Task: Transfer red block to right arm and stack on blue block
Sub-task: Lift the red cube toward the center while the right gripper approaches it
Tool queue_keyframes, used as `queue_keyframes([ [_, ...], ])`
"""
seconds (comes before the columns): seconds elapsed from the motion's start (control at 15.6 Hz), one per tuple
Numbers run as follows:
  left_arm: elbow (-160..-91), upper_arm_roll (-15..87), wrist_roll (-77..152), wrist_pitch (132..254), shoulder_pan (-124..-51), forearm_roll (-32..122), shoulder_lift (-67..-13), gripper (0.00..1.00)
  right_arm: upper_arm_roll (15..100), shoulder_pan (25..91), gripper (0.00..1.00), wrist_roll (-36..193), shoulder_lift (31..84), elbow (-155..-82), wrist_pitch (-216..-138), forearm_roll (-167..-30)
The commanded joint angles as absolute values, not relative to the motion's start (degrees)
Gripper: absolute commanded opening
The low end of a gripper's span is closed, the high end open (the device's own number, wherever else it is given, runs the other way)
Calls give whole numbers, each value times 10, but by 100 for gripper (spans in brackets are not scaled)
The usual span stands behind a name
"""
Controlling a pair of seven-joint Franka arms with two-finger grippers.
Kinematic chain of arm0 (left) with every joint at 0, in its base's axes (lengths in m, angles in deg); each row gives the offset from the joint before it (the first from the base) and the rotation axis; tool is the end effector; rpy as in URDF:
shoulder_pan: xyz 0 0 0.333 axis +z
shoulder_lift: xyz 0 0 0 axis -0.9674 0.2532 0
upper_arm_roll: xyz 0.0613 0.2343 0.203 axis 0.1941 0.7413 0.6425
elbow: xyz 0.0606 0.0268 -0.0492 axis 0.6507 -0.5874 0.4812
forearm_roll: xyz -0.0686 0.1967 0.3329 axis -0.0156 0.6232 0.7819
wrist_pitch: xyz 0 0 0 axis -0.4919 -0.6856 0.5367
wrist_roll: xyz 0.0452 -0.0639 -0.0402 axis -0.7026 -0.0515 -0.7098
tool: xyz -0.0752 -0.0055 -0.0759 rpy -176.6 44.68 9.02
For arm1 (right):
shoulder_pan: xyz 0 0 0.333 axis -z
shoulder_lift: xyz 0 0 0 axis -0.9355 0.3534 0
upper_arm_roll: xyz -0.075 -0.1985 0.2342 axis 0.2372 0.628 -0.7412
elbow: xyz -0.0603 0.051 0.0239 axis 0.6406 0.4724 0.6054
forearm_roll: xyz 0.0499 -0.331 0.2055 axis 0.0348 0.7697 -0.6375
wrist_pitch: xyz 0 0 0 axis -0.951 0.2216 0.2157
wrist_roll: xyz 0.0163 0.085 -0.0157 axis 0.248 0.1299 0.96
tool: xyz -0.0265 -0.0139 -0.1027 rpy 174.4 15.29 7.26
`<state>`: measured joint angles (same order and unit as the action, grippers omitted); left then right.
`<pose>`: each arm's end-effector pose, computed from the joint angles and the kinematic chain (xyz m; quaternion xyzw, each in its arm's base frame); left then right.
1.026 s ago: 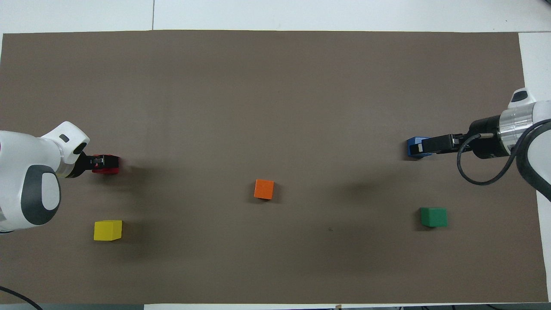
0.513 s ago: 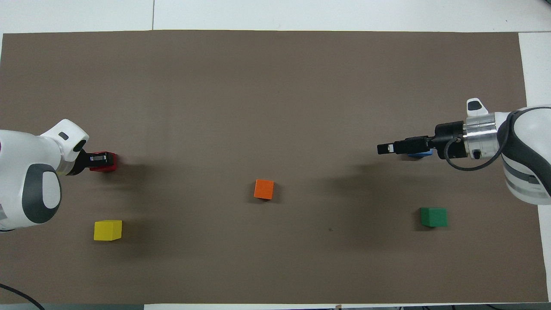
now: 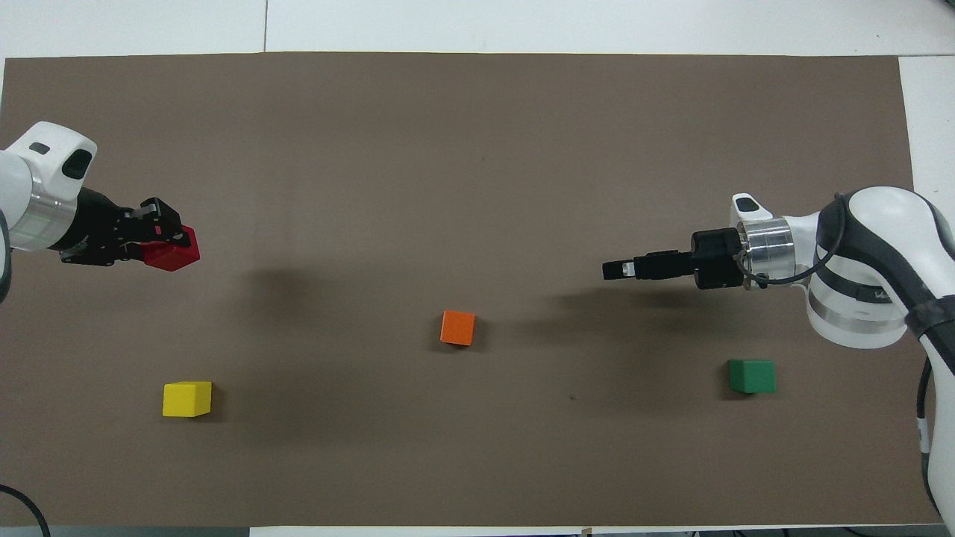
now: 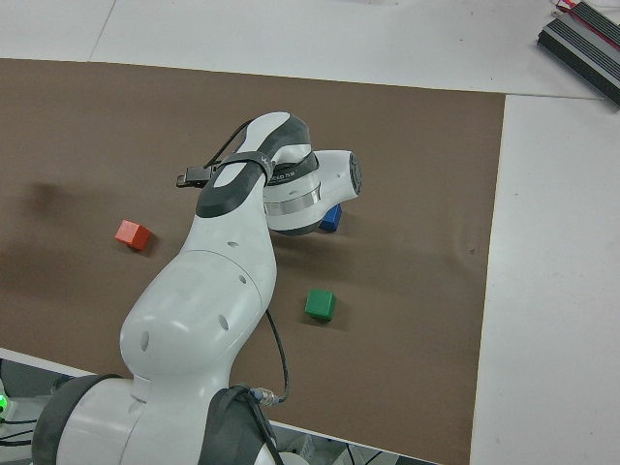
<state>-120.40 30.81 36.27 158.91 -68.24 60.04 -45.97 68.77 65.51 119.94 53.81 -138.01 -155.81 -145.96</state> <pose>0.5745 -0.0226 0.4873 0.9822 0.1609 -0.0511 0.0819 0.5345 0.0903 0.3323 -0.7840 -0.0646 -0.0117 0.6173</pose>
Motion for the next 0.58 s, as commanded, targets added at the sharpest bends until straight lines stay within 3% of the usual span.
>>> queue_keyframes([
  [0.0, -1166, 276, 233, 1514, -696, 552, -504, 0, 689, 625, 100, 1213, 539, -1403, -1524, -1531],
  [0.26, -1170, 219, 42, 1466, -697, 485, -572, 0, 689, 586, 100, 1250, 573, -1409, -1464, -1611],
  [0.51, -1176, 177, -112, 1448, -706, 417, -613, 0, 689, 564, 100, 1252, 561, -1441, -1404, -1674],
])
